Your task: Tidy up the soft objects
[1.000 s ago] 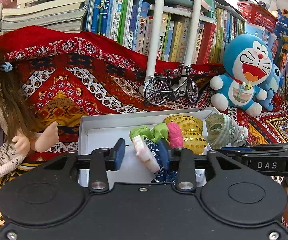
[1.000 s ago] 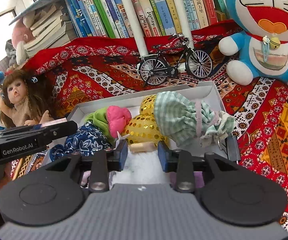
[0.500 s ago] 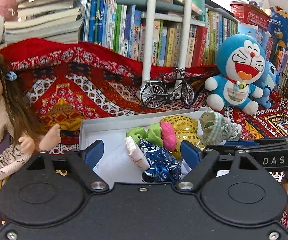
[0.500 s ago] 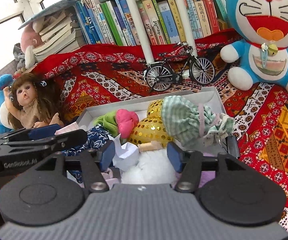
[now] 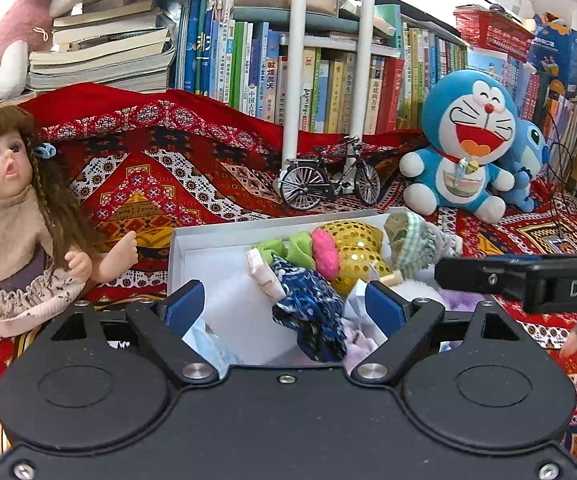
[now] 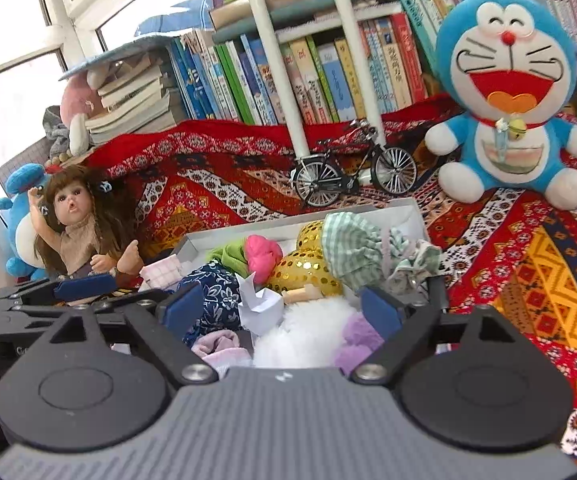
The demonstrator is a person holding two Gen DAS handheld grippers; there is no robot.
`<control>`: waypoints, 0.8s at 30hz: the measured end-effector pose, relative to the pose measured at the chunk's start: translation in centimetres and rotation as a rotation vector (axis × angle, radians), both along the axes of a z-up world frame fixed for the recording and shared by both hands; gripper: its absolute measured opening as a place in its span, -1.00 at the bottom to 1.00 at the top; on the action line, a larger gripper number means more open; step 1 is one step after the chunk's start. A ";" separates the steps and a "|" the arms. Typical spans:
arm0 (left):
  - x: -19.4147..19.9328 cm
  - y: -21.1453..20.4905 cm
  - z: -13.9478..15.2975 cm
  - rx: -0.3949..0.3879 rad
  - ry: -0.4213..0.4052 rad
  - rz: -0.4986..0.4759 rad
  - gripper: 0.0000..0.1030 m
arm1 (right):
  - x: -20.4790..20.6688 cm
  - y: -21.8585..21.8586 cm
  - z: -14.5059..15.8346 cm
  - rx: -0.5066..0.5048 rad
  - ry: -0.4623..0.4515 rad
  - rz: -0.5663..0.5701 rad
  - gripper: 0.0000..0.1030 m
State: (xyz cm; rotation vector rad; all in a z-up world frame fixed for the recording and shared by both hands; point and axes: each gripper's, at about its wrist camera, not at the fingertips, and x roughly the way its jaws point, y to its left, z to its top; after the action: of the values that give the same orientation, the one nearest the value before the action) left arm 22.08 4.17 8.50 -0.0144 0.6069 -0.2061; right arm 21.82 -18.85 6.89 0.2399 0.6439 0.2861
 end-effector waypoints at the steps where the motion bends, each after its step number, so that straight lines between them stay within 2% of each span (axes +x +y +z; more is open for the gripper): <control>1: -0.3 0.0 0.1 -0.002 -0.001 -0.002 0.68 | -0.3 -0.1 0.1 -0.001 -0.007 -0.005 0.88; 16: -5.6 0.7 0.6 -0.050 -0.021 0.029 0.84 | -5.2 -0.1 1.2 -0.125 -0.118 -0.031 1.00; 24: -8.6 0.6 -0.9 -0.022 -0.049 0.100 0.87 | -7.6 0.5 0.3 -0.199 -0.154 -0.066 1.00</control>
State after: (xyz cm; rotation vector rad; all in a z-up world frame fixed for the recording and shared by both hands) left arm 13.44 4.74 7.64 -0.0605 0.5536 -0.1155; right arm 14.22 -18.32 7.21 0.0471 0.5072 0.1734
